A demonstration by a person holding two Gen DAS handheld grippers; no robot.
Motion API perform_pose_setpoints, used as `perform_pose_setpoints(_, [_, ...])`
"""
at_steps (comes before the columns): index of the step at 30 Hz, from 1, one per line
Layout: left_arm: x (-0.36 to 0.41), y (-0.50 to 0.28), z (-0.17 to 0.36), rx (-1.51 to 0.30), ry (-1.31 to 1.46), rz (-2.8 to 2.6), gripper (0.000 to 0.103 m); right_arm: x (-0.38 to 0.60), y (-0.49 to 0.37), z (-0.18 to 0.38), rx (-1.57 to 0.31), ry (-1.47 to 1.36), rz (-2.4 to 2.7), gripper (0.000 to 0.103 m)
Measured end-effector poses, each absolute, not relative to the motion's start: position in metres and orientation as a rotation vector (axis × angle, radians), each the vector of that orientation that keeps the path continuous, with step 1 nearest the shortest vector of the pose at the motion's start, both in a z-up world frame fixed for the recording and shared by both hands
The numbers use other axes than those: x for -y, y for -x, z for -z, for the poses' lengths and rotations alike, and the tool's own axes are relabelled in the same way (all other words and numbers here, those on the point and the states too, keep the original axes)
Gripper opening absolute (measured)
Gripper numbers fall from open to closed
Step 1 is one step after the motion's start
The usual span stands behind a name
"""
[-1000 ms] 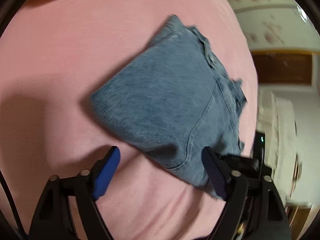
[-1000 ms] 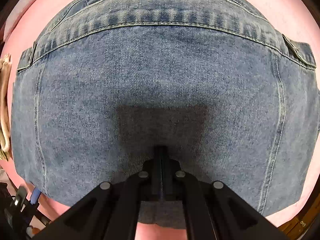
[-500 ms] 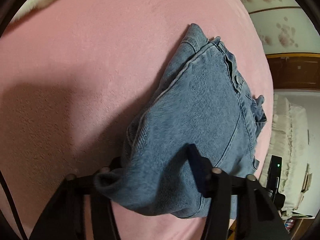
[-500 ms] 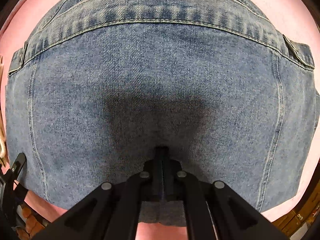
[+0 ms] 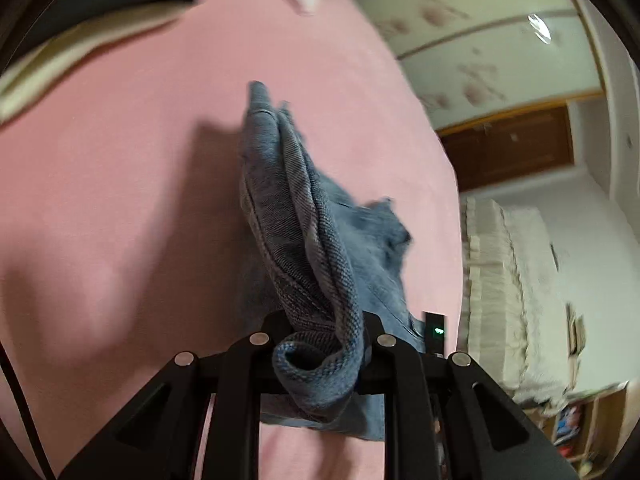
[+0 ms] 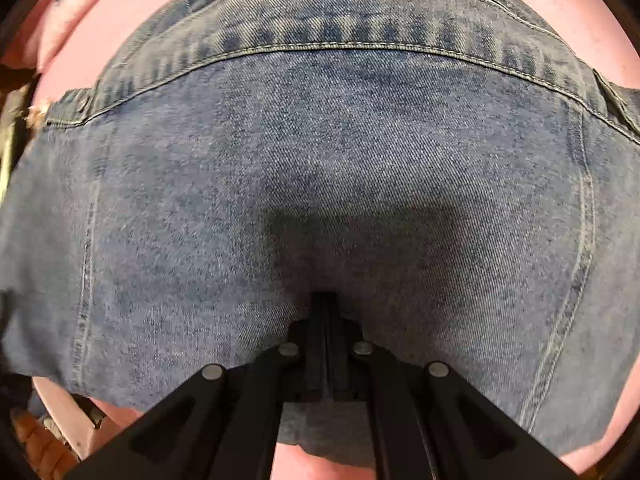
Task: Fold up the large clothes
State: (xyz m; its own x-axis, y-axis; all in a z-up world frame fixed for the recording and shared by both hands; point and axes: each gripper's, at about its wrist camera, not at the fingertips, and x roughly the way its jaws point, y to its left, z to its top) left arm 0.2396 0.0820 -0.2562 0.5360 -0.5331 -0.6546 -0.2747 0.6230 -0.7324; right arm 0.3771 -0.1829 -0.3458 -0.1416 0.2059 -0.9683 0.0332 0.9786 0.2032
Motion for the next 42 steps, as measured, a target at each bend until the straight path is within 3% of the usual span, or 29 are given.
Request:
perform_pose_setpoints(13, [0.102,-0.201,0.159,-0.93,0.793,0.286,0.016,0.257,-0.393,0.362,-1.675,-0.554,-0.409,0.0])
perform_pose_setpoints(22, [0.256,-0.197,0.173,-1.097,0.552,0.437,0.016,0.384,-0.434,0.325,-1.492,-0.592,-0.371,0.0])
perform_pose_setpoints(30, [0.319,-0.212,0.226,-1.253,0.345,0.428,0.017,0.492,-0.437,0.275,-1.294,-0.696,-0.261,0.0])
perform_pose_setpoints(32, [0.334,-0.21,0.233,-1.282,0.283,0.44,0.02,0.496,-0.428,0.264,-1.28,-0.729,-0.264,0.003])
perform_pose_setpoints(34, [0.349,-0.209,0.239,-1.34,0.248,0.462,0.037,0.489,-0.407,0.258,-1.28,-0.772,-0.29,0.003])
perform_pose_setpoints(37, [0.359,-0.209,0.24,-1.422,0.251,0.559,0.049,0.489,-0.386,0.252,-1.364,-0.752,-0.307,0.004])
perform_pose_setpoints(39, [0.362,-0.204,0.228,-1.438,0.213,0.592,0.063,0.483,-0.371,0.254,-1.442,-0.7,-0.299,0.016])
perform_pose_setpoints(41, [0.356,-0.194,0.212,-1.411,0.143,0.591,0.072,0.48,-0.355,0.26,-1.486,-0.658,-0.273,0.05])
perform_pose_setpoints(42, [0.355,-0.192,0.205,-1.401,0.116,0.587,0.075,0.475,-0.347,0.264,-1.501,-0.64,-0.257,0.054])
